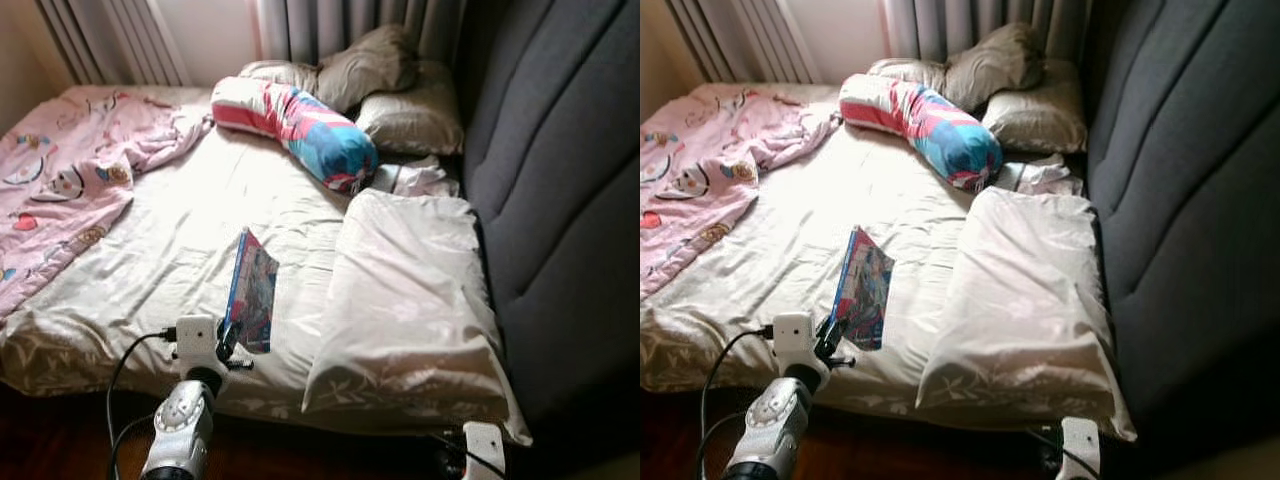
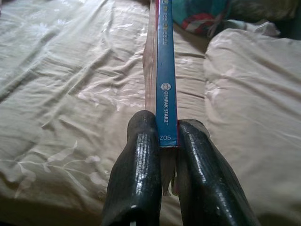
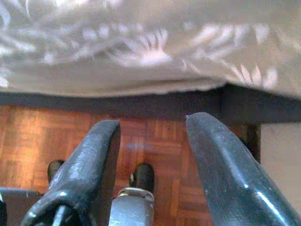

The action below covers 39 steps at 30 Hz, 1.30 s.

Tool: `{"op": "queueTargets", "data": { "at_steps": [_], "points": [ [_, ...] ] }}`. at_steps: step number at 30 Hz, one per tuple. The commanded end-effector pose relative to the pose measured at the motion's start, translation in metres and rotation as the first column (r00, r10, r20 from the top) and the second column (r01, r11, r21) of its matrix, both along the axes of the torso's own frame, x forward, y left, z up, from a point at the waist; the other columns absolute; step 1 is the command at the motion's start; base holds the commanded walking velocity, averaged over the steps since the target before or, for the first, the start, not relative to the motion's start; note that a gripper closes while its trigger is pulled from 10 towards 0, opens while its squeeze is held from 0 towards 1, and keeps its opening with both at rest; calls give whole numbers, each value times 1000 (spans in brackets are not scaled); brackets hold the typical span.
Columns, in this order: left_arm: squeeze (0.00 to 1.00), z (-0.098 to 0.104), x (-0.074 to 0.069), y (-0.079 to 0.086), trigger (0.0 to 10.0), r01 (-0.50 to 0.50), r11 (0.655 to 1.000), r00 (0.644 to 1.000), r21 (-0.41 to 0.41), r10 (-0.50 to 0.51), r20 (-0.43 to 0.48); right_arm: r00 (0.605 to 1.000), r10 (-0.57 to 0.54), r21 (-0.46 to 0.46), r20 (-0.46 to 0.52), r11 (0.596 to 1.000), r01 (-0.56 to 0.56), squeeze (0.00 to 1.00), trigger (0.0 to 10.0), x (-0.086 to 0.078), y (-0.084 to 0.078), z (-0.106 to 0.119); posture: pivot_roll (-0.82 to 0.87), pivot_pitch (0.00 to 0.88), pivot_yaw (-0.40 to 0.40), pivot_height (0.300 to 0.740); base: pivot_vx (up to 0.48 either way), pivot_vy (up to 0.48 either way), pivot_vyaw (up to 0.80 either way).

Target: Clean up the room

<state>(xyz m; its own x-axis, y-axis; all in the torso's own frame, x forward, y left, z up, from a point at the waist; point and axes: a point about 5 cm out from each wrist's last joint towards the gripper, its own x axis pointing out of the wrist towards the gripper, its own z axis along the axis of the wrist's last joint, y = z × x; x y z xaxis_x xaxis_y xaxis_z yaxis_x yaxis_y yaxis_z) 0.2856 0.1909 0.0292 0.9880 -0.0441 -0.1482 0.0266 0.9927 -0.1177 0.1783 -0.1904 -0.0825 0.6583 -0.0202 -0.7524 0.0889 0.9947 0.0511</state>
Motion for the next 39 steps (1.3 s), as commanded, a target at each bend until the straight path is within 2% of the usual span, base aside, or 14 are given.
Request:
{"op": "queueTargets", "data": {
  "at_steps": [1, 9, 16, 28, 39],
  "points": [
    [0, 7, 4, -1, 10000, 5, 1000, 999, -2, -5, 32, 1000, 4, -5, -12, 1000, -4, 0, 10000, -4, -2, -2, -43, 41, 31, 740, 281, 0, 0],
    [0, 8, 5, -2, 10000, 17, 1000, 999, -7, -17, 35, 1000, -5, 3, -12, 1000, 5, 0, 10000, -5, -1, -2, -47, 43, 33, 740, 35, 0, 0],
    [0, 6, 5, -6, 10000, 66, 998, 998, -4, -66, 5, 1000, -11, 9, -13, 1000, 11, 0, 10000, -6, -1, -2, -46, 48, 33, 740, 0, 0, 0],
    [0, 8, 8, -1, 10000, 84, 996, 996, 18, -84, -4, 1000, -13, 12, -8, 1000, 13, 0, 10000, -6, -2, -2, -52, 53, 30, 740, 0, 0, 0],
    [0, 10, 13, -1, 10000, 147, 988, 989, 55, -147, -15, 1000, -3, 11, 0, 1000, 3, 0, 10000, -6, -2, -2, -48, 45, 22, 740, 0, 0, 0]
  ]
}}
